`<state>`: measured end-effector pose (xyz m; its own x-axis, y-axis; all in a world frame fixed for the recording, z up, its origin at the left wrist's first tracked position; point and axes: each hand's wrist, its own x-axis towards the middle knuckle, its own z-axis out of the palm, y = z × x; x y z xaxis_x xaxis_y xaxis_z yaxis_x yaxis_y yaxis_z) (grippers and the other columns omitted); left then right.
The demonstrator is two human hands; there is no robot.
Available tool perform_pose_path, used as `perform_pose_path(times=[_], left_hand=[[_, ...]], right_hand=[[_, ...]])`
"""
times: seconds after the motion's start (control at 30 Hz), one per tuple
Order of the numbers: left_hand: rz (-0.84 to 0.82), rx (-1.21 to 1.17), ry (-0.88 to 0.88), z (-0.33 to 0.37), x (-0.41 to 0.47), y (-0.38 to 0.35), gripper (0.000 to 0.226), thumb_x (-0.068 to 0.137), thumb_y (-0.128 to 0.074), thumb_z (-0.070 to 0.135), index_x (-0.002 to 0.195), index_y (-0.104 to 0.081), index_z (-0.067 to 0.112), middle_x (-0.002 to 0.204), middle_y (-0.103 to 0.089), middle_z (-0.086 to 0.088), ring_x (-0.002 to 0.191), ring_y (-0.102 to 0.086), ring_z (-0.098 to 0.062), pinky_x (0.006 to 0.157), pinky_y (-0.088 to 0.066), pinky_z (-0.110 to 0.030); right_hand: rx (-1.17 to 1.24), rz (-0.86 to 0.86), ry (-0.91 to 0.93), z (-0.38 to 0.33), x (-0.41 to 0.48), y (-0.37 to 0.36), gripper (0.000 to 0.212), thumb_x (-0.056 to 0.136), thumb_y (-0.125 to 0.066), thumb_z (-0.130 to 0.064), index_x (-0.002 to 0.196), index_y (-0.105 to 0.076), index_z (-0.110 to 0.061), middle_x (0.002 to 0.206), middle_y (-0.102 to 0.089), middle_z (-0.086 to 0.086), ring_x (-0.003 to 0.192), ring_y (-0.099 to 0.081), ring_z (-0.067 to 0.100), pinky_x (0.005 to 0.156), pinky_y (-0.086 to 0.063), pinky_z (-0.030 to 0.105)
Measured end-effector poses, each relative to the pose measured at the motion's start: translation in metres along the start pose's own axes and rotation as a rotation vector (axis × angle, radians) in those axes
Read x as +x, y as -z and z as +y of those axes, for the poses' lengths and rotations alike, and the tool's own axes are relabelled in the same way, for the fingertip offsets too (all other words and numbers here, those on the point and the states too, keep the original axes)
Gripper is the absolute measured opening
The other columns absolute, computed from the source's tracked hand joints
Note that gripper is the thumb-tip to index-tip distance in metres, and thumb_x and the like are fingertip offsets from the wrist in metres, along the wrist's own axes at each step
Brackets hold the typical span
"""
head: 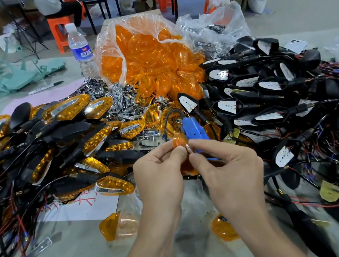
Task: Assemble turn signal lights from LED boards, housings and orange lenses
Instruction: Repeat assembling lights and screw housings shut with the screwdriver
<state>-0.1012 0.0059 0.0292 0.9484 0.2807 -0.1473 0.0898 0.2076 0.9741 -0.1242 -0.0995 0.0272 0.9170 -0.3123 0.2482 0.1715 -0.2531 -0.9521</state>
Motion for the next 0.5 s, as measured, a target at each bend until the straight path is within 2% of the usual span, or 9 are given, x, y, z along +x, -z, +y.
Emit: perform_pose_path(times=[0.2,0.27,0.37,0.5], left_hand=[[0.004,0.023,-0.003,0.0,0.001,0.001,0.024,0.09,-0.072,-0.002,0.085,-0.083,0.019,0.077,-0.08,-0.005,0.074,-0.078,-0.02,0.065,-0.063,-0.028],[-0.004,0.046,-0.023,0.001,0.0,0.002,0.026,0.09,-0.072,-0.002,0.085,-0.083,0.021,0.077,-0.08,-0.004,0.073,-0.078,-0.02,0.064,-0.063,-0.027],[-0.012,0.063,-0.048,-0.001,0.001,0.004,0.026,0.09,-0.073,-0.002,0.086,-0.083,0.022,0.077,-0.08,-0.003,0.074,-0.078,-0.019,0.064,-0.062,-0.026],[-0.052,0.064,-0.04,-0.003,0.001,0.01,0.031,0.09,-0.072,-0.006,0.084,-0.082,0.022,0.079,-0.08,-0.007,0.073,-0.079,-0.021,0.063,-0.061,-0.025]], right_hand=[[-0.148,0.014,-0.008,0.001,0.001,-0.006,0.023,0.084,-0.085,-0.017,0.093,-0.082,-0.039,0.071,-0.064,-0.044,0.078,-0.068,-0.015,0.078,-0.05,0.002],[-0.198,0.033,0.0,0.004,0.002,-0.006,0.019,0.086,-0.083,-0.019,0.096,-0.084,-0.036,0.072,-0.065,-0.04,0.08,-0.068,-0.014,0.077,-0.049,0.002],[-0.237,0.048,-0.007,0.009,0.005,-0.005,0.017,0.09,-0.08,-0.022,0.102,-0.084,-0.033,0.084,-0.076,-0.025,0.081,-0.07,-0.006,0.075,-0.054,0.009],[-0.277,-0.024,-0.042,0.015,0.011,-0.002,0.016,0.089,-0.081,-0.023,0.101,-0.084,-0.033,0.087,-0.077,-0.02,0.08,-0.071,-0.001,0.079,-0.056,0.015]])
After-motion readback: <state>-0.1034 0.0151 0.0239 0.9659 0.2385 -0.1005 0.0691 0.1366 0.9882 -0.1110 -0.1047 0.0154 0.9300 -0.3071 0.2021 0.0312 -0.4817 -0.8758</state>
